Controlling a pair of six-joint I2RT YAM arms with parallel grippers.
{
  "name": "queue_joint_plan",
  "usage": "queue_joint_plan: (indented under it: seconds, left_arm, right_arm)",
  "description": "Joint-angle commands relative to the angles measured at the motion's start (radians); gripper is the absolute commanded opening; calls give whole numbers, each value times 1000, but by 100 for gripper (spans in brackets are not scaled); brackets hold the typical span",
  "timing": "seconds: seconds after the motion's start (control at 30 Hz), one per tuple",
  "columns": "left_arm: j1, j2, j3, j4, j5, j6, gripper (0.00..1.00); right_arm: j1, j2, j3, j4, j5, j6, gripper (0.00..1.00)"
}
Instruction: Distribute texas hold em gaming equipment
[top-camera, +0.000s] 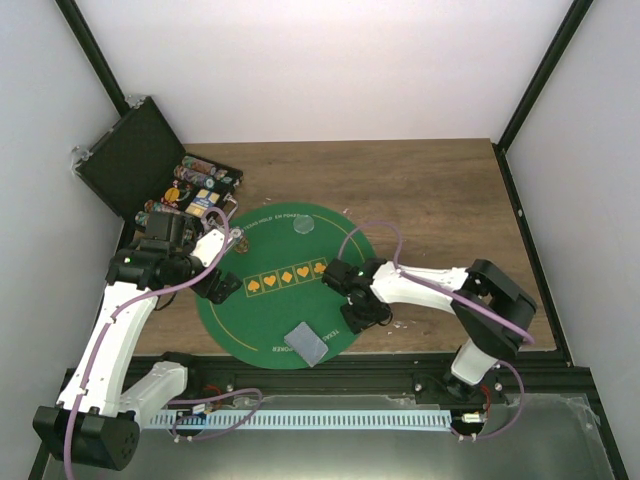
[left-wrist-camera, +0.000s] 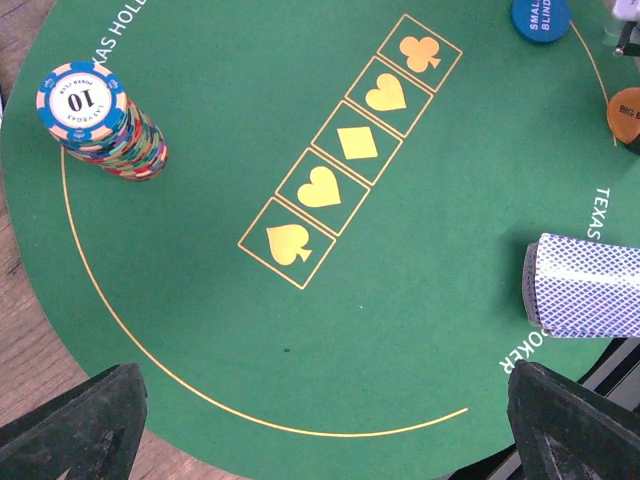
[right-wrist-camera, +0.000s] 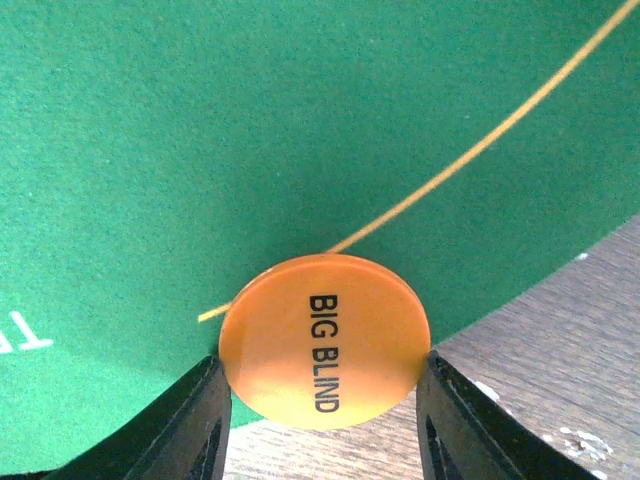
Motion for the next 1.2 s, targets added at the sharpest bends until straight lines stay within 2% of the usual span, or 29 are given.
queue_joint_plan:
  seconds: [0.0, 0.3, 0.47, 0.53, 0.6, 0.7, 0.87, 1.17]
  left_arm:
    - [4, -7, 27, -9, 24, 3, 100]
    - [4, -8, 26, -2, 27, -8, 100]
    - [4, -13, 26, -6, 23, -10, 100]
    - [5, -13, 26, -6, 23, -10, 100]
    - [5, -10, 26, -4, 25, -8, 99]
    - [4, -7, 32, -5, 23, -9, 100]
    - [4, -13, 39, -11, 26, -5, 99]
    - [5, -8, 56, -20, 35, 10, 99]
  right_arm:
    - [5, -54, -8, -33, 11, 15, 38]
    - [6, -112, 69, -16, -49, -43, 38]
    - [-9, -133, 87, -46, -17, -57, 51]
    - [-87, -183, 53, -38, -2, -64, 57]
    - [-219, -213, 18, -7, -39, -85, 60]
    - [-359, -223, -3, 26, -105, -116, 71]
    - [-431, -131, -21, 1, -91, -106, 80]
    - [-499, -71, -48, -6, -42, -65, 83]
